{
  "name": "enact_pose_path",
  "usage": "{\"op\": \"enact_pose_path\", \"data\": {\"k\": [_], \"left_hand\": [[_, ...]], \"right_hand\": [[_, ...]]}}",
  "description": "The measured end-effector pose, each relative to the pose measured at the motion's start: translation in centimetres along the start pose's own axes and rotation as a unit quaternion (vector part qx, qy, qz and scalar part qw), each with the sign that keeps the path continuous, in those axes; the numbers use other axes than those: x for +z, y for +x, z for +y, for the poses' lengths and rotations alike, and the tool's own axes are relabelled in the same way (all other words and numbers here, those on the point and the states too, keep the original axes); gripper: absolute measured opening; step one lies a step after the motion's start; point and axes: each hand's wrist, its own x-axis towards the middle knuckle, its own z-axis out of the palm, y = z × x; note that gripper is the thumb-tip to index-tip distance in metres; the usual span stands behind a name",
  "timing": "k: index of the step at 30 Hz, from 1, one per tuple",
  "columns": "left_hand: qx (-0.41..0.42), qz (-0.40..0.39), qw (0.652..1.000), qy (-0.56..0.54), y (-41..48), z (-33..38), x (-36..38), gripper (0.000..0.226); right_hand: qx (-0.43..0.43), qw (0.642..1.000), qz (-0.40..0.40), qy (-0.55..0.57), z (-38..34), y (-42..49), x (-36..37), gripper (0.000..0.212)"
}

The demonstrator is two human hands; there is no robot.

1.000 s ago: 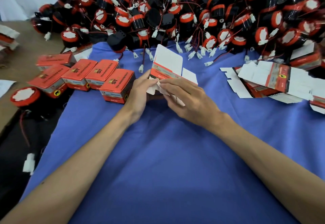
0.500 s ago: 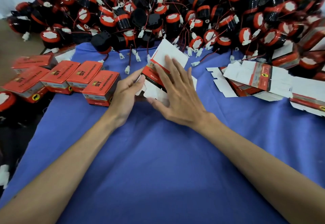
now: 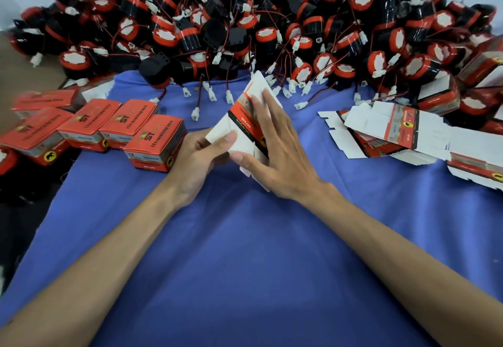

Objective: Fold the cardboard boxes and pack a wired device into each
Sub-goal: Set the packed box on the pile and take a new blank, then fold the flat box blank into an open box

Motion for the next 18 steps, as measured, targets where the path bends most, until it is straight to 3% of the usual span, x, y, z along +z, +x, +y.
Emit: {"op": "enact_pose_path", "data": {"k": [13, 18], "left_hand": [[-0.051, -0.049, 0.995, -0.071, -0.3, 0.8, 0.1, 0.033], [-0.069, -0.049, 0.992, -0.092, -0.2, 0.8, -0.1, 0.037]], "right_hand": [[-0.004, 1.000, 0.027, 0.010, 0.1, 0.1, -0.1, 0.076], [-0.025, 1.000, -0.016, 0.011, 0.0, 0.0, -0.4, 0.095]]}}
